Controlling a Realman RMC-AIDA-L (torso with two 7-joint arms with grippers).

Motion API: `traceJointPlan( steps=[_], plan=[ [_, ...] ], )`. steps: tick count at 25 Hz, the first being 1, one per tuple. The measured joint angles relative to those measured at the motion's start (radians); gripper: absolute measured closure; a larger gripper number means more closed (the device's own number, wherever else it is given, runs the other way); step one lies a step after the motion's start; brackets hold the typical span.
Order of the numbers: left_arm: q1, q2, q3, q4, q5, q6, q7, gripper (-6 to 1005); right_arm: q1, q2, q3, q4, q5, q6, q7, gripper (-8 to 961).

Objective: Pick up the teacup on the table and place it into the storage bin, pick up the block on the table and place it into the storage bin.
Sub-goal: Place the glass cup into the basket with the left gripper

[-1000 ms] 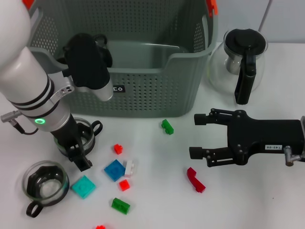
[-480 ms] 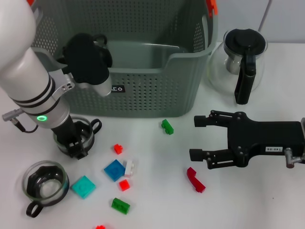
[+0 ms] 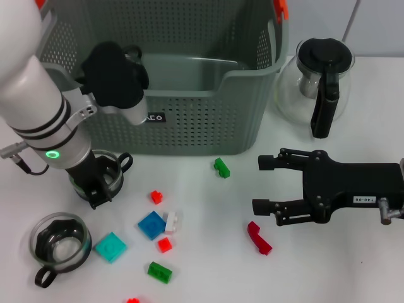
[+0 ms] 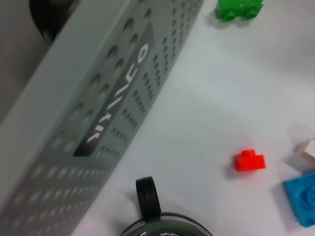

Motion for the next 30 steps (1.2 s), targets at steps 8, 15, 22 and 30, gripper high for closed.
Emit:
traceJointPlan(
  steps=[8,15,22,30],
  plan=[
    [0.005,0.002,-0.010,-0.041,-0.003,0.063,0.004,946,0.000,-0.001,0.000,0.001,0.000,0.000,0.000,12],
    [0.021,0.001,-0.088,-0.212,-0.029,0.260,0.077,945,-0.001,-0.003,0.000,0.002,0.000,0.000,0.000,13],
    [0.017,0.013,-0.236,-0.417,-0.107,0.479,0.156,946,-0.002,-0.002,0.003,0.003,0.000,0.001,0.000,13],
    [0.022,0.030,-0.378,-0.429,-0.137,0.480,0.220,945,-0.003,-0.004,0.020,0.009,0.000,0.001,0.008,13]
  ],
)
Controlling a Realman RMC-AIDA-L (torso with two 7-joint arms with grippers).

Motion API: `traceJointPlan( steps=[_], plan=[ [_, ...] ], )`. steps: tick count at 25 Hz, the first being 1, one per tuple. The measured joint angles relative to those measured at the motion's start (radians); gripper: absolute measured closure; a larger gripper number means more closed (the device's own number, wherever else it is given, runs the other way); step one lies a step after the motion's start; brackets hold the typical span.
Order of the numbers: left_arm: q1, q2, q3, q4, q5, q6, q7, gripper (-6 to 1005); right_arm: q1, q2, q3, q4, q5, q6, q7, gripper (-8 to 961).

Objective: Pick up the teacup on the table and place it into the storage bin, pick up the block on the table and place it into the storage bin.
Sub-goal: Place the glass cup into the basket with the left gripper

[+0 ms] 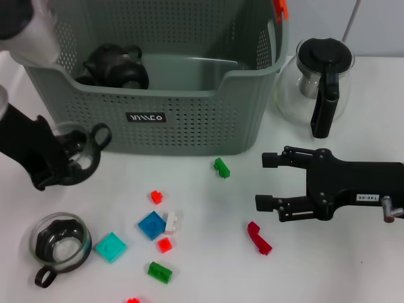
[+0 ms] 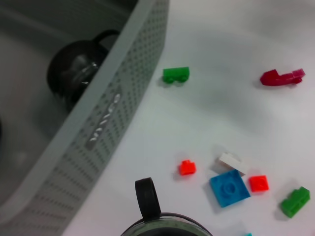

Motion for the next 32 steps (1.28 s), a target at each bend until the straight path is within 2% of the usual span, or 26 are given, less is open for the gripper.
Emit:
traceJointPlan(
  steps=[5,10,13,19,23,25,28,32],
  plan=[
    [0.011,0.005,-0.089,0.015,-0.033,0.001,0.058,946,0.000,0.000,0.007,0.001,0.000,0.000,0.001,13],
    [0.023,0.028,-0.219,0.125,-0.157,0.000,0.147,946,0.000,0.000,0.015,0.005,0.000,0.005,0.001,12],
    [0.033,0.054,-0.271,0.202,-0.237,0.000,0.189,946,0.000,0.000,0.016,0.005,0.000,0.002,0.004,12],
    [0.070,0.139,-0.310,0.368,-0.474,0.001,0.239,945,0.000,-0.002,0.016,0.017,-0.001,0.005,0.008,12],
    [0.065,0.176,-0.343,0.453,-0.604,0.000,0.269,945,0.000,-0.003,0.016,0.019,-0.002,0.007,0.018,12],
    [0.056,0.184,-0.352,0.469,-0.673,-0.003,0.268,945,0.000,-0.003,0.017,0.019,-0.002,0.008,0.019,12],
    [0.030,0.186,-0.361,0.464,-0.741,-0.022,0.243,945,0.000,-0.004,0.017,0.019,-0.004,0.011,0.020,12],
    [-0.053,0.182,-0.332,0.445,-0.756,-0.141,0.187,948,0.000,-0.004,0.016,0.019,-0.004,0.011,0.020,12]
  ],
)
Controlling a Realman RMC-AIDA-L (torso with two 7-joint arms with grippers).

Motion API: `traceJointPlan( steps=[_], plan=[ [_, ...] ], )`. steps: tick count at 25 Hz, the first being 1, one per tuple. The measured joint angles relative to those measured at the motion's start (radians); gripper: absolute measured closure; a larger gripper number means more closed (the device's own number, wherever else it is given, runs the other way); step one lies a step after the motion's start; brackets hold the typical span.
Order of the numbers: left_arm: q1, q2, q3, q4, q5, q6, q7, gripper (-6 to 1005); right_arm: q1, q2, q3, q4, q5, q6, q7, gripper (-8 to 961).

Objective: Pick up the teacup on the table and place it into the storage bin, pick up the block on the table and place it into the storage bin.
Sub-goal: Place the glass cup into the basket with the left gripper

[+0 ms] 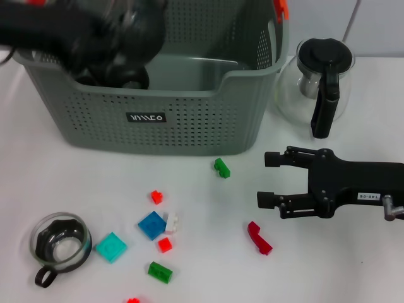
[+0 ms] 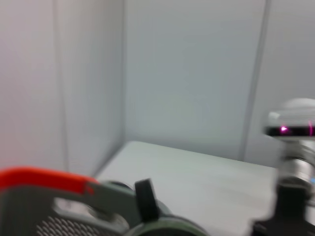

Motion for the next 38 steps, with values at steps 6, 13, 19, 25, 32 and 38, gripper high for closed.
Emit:
traceJointPlan(
  steps=[6,13,19,25,32,38],
  plan=[
    [-0.128,0.028,0.147,0.063,0.084,-0.227,-0.074,947,0.002,-0.002,0.000,0.000,0.003,-0.013,0.000,13],
    [-0.287,0.042,0.316,0.173,0.383,-0.451,-0.297,947,0.008,-0.002,0.000,0.000,0.004,-0.014,-0.007,13],
    [-0.349,-0.026,0.442,0.249,0.634,-0.610,-0.402,947,0.007,0.003,0.000,0.000,0.004,-0.014,-0.009,13],
    [-0.414,-0.084,0.469,0.380,0.819,-0.719,-0.416,948,0.008,0.006,0.000,0.000,0.004,-0.014,-0.008,13],
    [-0.445,-0.099,0.485,0.451,0.853,-0.744,-0.397,948,0.009,0.007,0.000,0.000,0.004,-0.013,-0.005,12],
    [-0.448,-0.117,0.485,0.457,0.839,-0.759,-0.351,948,0.006,0.007,0.000,0.000,0.004,-0.011,-0.005,12]
  ],
)
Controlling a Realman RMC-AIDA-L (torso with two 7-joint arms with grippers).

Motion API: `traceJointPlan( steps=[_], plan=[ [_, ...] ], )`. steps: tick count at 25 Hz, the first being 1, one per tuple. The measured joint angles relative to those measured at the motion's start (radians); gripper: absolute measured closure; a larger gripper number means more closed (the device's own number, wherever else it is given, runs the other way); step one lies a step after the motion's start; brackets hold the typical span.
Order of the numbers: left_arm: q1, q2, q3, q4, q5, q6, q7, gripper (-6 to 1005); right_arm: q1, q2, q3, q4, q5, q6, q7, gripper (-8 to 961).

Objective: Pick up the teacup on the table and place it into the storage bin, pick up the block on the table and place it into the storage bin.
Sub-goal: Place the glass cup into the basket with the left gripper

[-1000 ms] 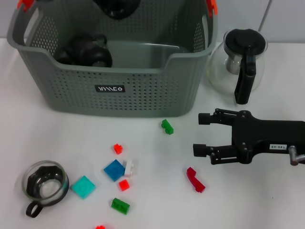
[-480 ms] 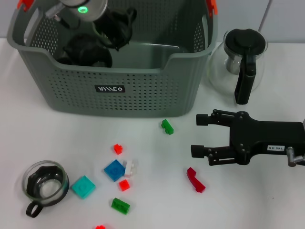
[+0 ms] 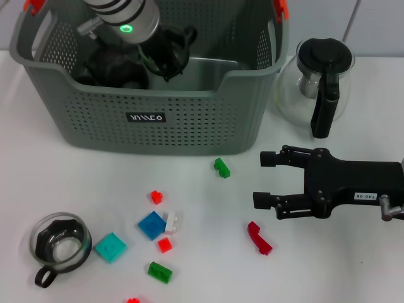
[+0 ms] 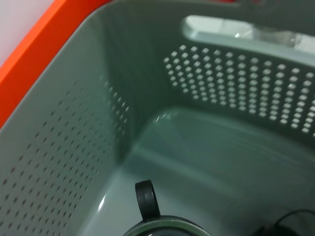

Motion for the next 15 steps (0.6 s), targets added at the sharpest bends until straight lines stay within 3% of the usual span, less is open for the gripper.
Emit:
traceJointPlan(
  steps=[6,15],
  plan=[
    [-0.002,-0.028,0.004,0.003,-0.001,-0.028,0.029,947,-0.003,0.001,0.000,0.000,0.000,0.001,-0.004,12],
    [-0.002,-0.042,0.003,0.006,0.002,-0.042,0.019,884,-0.003,0.002,0.000,0.000,0.000,-0.001,-0.003,13]
  ],
)
